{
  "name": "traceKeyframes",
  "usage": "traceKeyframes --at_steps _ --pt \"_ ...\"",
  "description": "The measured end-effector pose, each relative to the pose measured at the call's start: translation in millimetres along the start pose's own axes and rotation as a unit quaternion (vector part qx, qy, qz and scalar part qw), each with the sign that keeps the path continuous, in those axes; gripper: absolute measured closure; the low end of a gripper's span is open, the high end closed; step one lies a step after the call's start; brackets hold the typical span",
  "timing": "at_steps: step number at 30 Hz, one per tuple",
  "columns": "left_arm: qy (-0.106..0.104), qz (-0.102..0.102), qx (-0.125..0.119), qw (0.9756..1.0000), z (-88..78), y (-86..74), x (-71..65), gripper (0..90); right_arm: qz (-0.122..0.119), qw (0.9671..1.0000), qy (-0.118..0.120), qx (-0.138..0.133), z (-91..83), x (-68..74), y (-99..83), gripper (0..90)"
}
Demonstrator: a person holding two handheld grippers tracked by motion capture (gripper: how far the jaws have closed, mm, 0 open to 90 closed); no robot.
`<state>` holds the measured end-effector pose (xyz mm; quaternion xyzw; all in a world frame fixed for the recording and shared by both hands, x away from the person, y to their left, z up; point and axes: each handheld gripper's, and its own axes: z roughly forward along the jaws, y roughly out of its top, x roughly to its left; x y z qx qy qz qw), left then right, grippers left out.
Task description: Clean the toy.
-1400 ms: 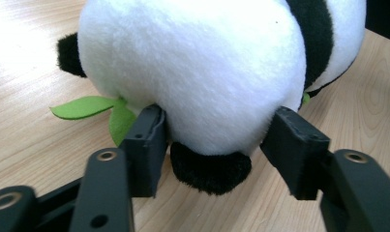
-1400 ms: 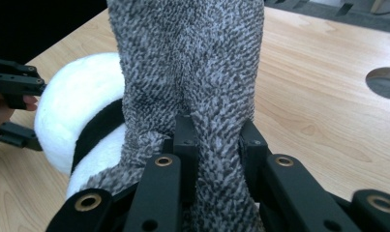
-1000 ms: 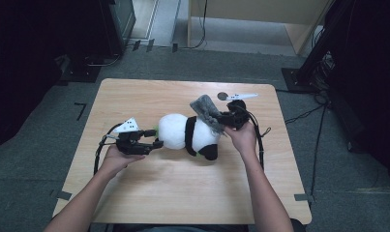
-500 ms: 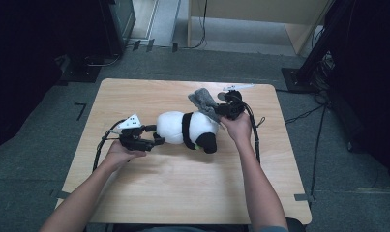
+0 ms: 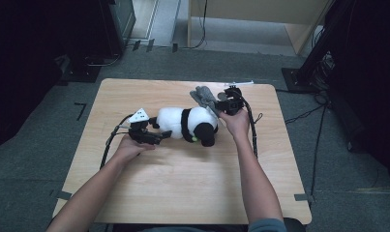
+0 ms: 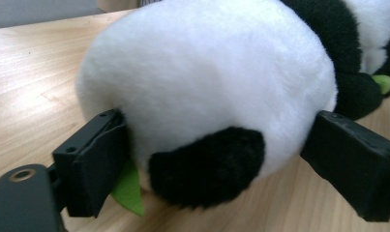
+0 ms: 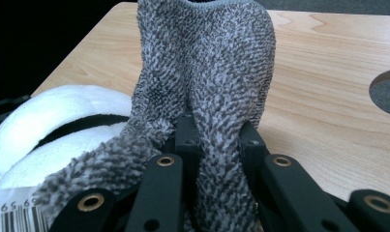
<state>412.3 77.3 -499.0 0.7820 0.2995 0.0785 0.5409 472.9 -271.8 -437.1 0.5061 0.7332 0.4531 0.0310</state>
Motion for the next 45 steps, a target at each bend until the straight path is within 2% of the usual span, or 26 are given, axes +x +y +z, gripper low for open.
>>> traceKeyframes --at_steps 3,8,10,13,15,19,23,25,28,32,34,36,39,42,45 --pt "0.011 -0.004 -0.013 0.9998 6.0 0.0 -1.2 6.7 0.0 1.0 -0.006 -0.002 1.8 -1.3 0.5 77.7" --pt "0.04 -0.019 -0.031 0.9985 6.3 -3.4 -5.8 21.5 0.012 0.9997 -0.015 -0.014 -1.0 -2.4 0.4 77.6" --pt "0.049 -0.009 -0.029 0.9983 5.3 -6.6 -9.5 28.4 0.013 0.9994 -0.011 -0.031 -6.7 1.4 2.2 77.5" --pt "0.044 -0.012 -0.017 0.9988 2.4 -5.9 -12.6 38.4 0.001 0.9985 -0.012 -0.053 -20.9 12.4 6.7 77.2" --pt "0.041 -0.021 -0.008 0.9989 -0.2 -2.1 -15.5 41.2 -0.016 0.9979 -0.013 -0.062 -32.2 23.0 9.1 77.1" --pt "0.034 -0.077 0.014 0.9964 -8.4 10.2 -20.5 44.0 -0.053 0.9962 0.007 -0.07 -54.6 55.9 11.0 76.7" --pt "0.045 -0.085 0.028 0.995 -17.9 17.1 -34.1 43.4 -0.097 0.9913 0.044 -0.076 -67.2 102.0 7.0 75.2" --pt "0.045 -0.101 0.029 0.9934 -19.9 15.9 -39.4 42.7 -0.12 0.989 0.058 -0.064 -62.5 123.5 0.9 74.9" --pt "0.045 -0.107 0.029 0.9929 -19.9 13.0 -43.9 42.1 -0.124 0.9879 0.082 -0.044 -45.1 143.7 -11.2 75.0" --pt "0.044 -0.125 0.028 0.9908 -19.0 10.9 -42.9 41.5 -0.118 0.9898 0.079 -0.011 -17.1 156.4 -25.6 75.1" --pt "0.043 -0.127 0.025 0.9907 -18.9 10.3 -43.3 41.4 -0.129 0.99 0.058 -0.001 -5.7 160.9 -30.7 75.1" --pt "0.045 -0.129 0.028 0.9902 -18.4 10.0 -44.0 41.3 -0.14 0.9895 0.036 0.011 4.5 162.1 -34.5 75.0" --pt "0.044 -0.137 0.025 0.9892 -18.0 8.1 -42.0 41.1 -0.14 0.9895 0.035 0.004 11.2 158.0 -38.6 74.8" --pt "0.043 -0.136 0.023 0.9895 -17.7 8.1 -42.0 40.9 -0.14 0.9896 0.033 0.004 9.5 153.2 -38.2 74.6" --pt "0.043 -0.136 0.023 0.9895 -17.7 8.2 -41.6 40.8 -0.141 0.9899 0.019 0.005 3.2 148.2 -36.5 74.5"
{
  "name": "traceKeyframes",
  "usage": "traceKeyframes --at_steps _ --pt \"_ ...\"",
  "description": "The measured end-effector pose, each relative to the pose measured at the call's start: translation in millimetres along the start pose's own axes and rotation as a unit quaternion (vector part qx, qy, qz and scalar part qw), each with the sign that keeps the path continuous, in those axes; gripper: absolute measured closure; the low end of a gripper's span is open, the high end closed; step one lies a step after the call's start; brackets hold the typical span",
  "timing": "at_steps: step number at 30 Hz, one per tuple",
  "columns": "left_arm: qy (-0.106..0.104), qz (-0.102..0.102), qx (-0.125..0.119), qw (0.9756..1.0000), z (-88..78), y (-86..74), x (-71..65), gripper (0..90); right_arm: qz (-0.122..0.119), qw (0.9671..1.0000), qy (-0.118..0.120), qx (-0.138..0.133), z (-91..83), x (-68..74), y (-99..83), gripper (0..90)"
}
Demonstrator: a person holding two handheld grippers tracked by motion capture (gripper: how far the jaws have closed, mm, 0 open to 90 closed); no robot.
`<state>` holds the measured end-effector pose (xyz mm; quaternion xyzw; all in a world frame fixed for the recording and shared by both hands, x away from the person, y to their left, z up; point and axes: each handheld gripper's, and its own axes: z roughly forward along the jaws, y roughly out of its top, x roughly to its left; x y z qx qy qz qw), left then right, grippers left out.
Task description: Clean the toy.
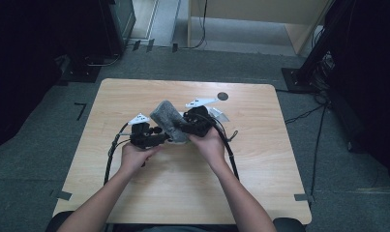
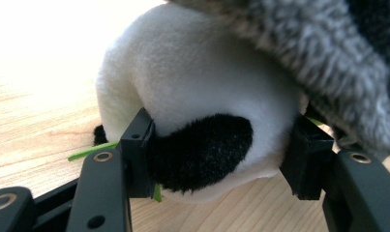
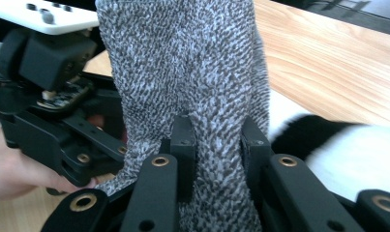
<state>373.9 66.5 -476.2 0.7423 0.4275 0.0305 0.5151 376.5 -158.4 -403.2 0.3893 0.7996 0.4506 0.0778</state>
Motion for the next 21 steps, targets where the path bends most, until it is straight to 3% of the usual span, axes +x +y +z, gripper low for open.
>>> traceKeyframes --at_steps 5,12,21 --pt "-0.002 0.001 0.001 1.0 0.3 0.5 0.2 40.4 0.005 0.9999 -0.016 -0.001 -14.6 -10.7 -2.1 75.0" --pt "-0.004 0.003 0.003 1.0 0.1 0.7 0.7 40.2 0.01 0.9999 -0.011 -0.001 -27.7 -18.5 -1.3 75.1" --pt "-0.005 0.002 0.004 1.0 0.6 2.2 0.8 40.0 0.026 0.9993 -0.014 -0.022 -60.3 -36.0 -7.4 74.7"
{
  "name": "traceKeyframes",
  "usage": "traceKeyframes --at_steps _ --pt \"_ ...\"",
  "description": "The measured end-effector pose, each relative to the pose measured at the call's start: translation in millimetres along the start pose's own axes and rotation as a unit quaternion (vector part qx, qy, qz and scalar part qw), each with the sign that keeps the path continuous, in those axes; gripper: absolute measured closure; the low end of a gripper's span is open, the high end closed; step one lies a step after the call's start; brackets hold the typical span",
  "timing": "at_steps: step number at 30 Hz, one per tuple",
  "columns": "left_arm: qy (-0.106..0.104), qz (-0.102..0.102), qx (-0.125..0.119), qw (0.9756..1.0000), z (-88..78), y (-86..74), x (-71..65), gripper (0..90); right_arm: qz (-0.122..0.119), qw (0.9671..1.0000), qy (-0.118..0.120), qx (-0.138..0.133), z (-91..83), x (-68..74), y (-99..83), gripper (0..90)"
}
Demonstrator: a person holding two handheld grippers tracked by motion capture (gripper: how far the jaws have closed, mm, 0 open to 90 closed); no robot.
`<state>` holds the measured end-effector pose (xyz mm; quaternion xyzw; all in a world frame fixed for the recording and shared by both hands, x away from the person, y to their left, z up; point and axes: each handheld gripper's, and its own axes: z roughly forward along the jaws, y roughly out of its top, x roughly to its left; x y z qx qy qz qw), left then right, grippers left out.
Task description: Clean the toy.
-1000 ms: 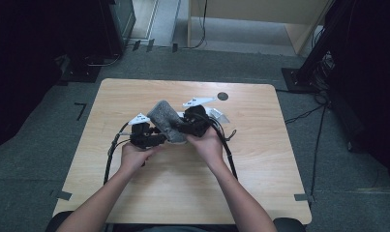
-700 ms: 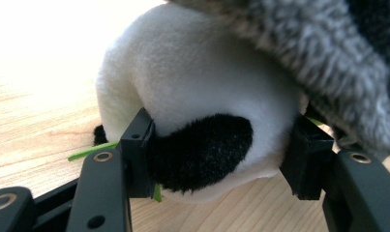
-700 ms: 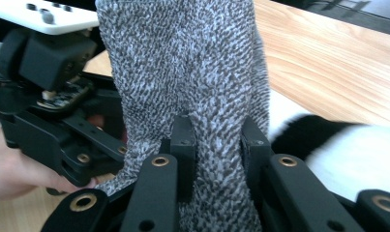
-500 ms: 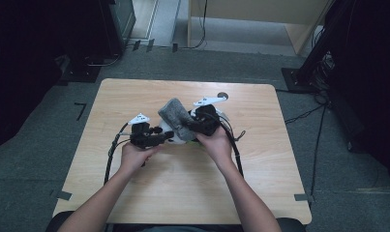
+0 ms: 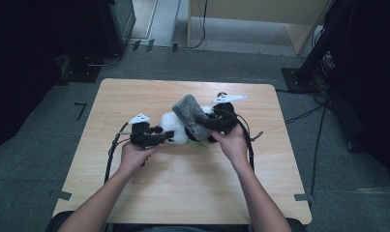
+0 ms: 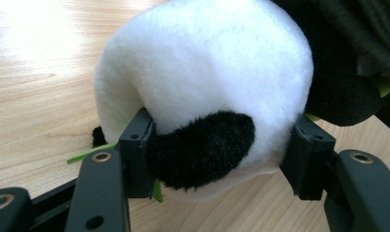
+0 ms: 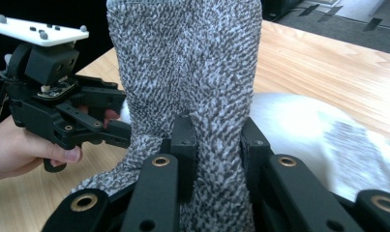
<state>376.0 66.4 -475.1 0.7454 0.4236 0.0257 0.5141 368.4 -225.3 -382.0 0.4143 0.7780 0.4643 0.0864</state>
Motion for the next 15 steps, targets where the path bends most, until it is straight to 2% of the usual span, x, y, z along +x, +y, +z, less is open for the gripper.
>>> traceKeyframes --at_steps 10,15 --pt "-0.001 -0.003 0.001 1.0 0.2 0.7 0.2 39.6 0.035 0.9993 -0.01 -0.012 -23.1 -23.8 -5.3 74.3" --pt "-0.001 -0.004 0.0 1.0 0.1 0.7 1.1 39.6 0.052 0.9982 -0.023 -0.017 -33.9 -34.5 -7.3 74.8"
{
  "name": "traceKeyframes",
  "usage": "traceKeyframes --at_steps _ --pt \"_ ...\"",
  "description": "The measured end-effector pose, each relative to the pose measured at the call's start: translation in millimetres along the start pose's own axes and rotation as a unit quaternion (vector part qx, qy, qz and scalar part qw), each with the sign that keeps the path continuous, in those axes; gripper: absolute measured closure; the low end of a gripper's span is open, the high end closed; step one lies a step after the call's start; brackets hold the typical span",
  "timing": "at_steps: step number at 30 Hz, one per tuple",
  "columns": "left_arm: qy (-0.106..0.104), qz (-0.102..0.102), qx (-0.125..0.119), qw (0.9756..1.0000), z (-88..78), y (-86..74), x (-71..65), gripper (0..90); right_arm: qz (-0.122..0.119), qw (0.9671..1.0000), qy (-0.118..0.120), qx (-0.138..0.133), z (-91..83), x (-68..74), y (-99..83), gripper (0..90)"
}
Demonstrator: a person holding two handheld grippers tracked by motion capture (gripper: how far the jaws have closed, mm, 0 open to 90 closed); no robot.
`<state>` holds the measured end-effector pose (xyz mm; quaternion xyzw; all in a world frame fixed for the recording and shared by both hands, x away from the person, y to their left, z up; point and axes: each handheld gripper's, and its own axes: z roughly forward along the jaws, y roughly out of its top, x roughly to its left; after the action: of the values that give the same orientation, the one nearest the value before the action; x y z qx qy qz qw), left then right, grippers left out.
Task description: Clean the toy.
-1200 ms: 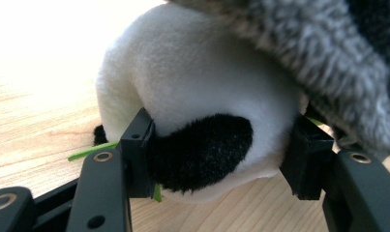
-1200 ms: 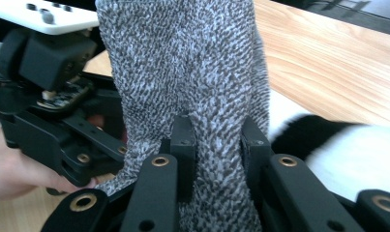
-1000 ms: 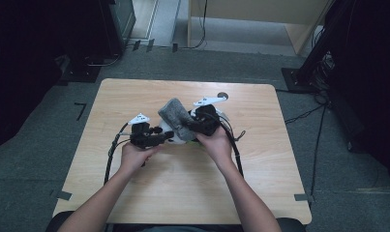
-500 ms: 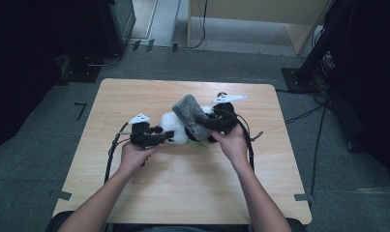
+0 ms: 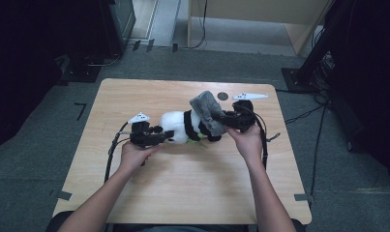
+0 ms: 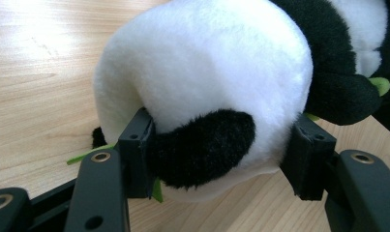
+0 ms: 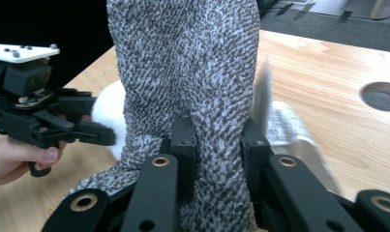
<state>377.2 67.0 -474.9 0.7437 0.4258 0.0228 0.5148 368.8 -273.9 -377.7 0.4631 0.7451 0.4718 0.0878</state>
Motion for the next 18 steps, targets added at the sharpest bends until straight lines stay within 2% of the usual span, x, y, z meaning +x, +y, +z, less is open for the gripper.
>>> traceKeyframes --at_steps 4,7,12,18 --pt "0.001 0.001 0.0 1.0 0.0 -0.1 0.3 39.6 0.009 0.9999 -0.01 -0.009 -8.2 -6.5 0.6 75.3" --pt "0.002 0.001 0.001 1.0 0.0 -0.2 -0.1 39.6 0.006 0.9997 -0.011 -0.02 -15.4 -4.1 3.8 75.3" --pt "0.004 0.005 0.002 1.0 -0.3 -0.3 -1.6 39.6 -0.017 0.9991 0.009 -0.038 -19.3 16.4 11.5 75.3" --pt "0.004 0.005 0.002 1.0 0.4 -1.1 -4.5 39.6 -0.045 0.9981 0.039 -0.016 8.8 44.2 12.3 75.3"
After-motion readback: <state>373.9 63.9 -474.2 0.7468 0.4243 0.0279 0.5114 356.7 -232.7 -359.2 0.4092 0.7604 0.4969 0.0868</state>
